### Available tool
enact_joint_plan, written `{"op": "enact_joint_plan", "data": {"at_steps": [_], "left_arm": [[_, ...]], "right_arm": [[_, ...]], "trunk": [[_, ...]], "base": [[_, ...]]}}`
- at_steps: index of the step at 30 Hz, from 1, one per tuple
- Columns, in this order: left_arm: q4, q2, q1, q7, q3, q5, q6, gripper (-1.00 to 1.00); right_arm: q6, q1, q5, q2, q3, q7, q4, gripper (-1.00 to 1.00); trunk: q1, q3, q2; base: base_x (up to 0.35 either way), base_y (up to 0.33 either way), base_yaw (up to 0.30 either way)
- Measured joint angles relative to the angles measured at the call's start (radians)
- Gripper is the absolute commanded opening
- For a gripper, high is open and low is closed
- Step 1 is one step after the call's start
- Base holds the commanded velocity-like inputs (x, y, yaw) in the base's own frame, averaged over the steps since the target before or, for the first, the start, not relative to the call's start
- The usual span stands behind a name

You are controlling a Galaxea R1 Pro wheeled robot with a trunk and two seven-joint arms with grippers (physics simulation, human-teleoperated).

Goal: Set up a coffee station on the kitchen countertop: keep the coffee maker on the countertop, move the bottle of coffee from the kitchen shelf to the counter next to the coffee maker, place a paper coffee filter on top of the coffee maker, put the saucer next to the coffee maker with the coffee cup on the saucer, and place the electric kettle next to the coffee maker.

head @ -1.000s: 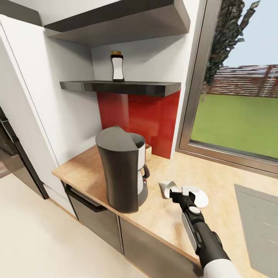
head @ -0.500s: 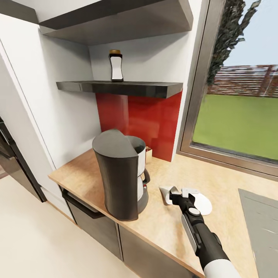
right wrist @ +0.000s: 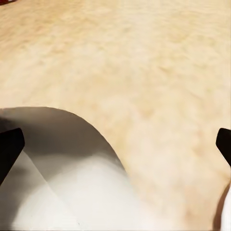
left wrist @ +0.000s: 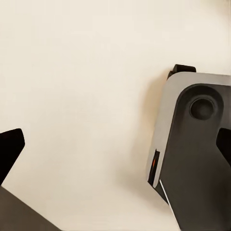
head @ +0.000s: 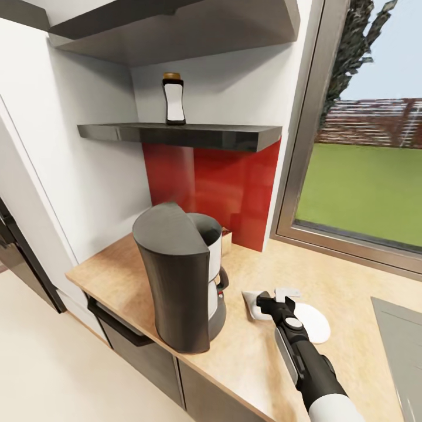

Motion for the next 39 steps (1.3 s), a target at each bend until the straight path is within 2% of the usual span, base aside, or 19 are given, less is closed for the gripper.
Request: {"op": "enact_joint_plan", "data": {"at_steps": [15, 17, 19, 23, 39], "left_arm": [[0.000, 0.002, 0.000, 0.001, 0.000, 0.000, 0.000, 1.00], [0.000, 0.002, 0.000, 0.001, 0.000, 0.000, 0.000, 1.00], [0.000, 0.004, 0.000, 0.001, 0.000, 0.001, 0.000, 1.00], [0.000, 0.004, 0.000, 0.001, 0.000, 0.000, 0.000, 1.00], [0.000, 0.002, 0.000, 0.000, 0.000, 0.001, 0.000, 1.00]], "right_arm": [[-0.009, 0.000, 0.000, 0.000, 0.004, 0.003, 0.058, 1.00], [-0.017, 0.000, 0.000, 0.000, 0.016, 0.019, 0.061, 1.00], [-0.024, 0.000, 0.002, 0.001, 0.035, 0.082, 0.074, 1.00], [-0.025, 0.000, 0.003, 0.001, 0.039, 0.100, 0.079, 1.00], [-0.028, -0.001, 0.002, 0.004, 0.042, 0.103, 0.080, 1.00]], "trunk": [[0.000, 0.000, 0.000], [0.000, 0.000, 0.000], [0.000, 0.000, 0.000], [0.000, 0.000, 0.000], [0.000, 0.000, 0.000]], "base": [[0.003, 0.000, 0.000], [0.019, 0.007, 0.000], [0.028, 0.010, 0.000], [0.009, 0.003, 0.000], [0.000, 0.000, 0.000]]}}
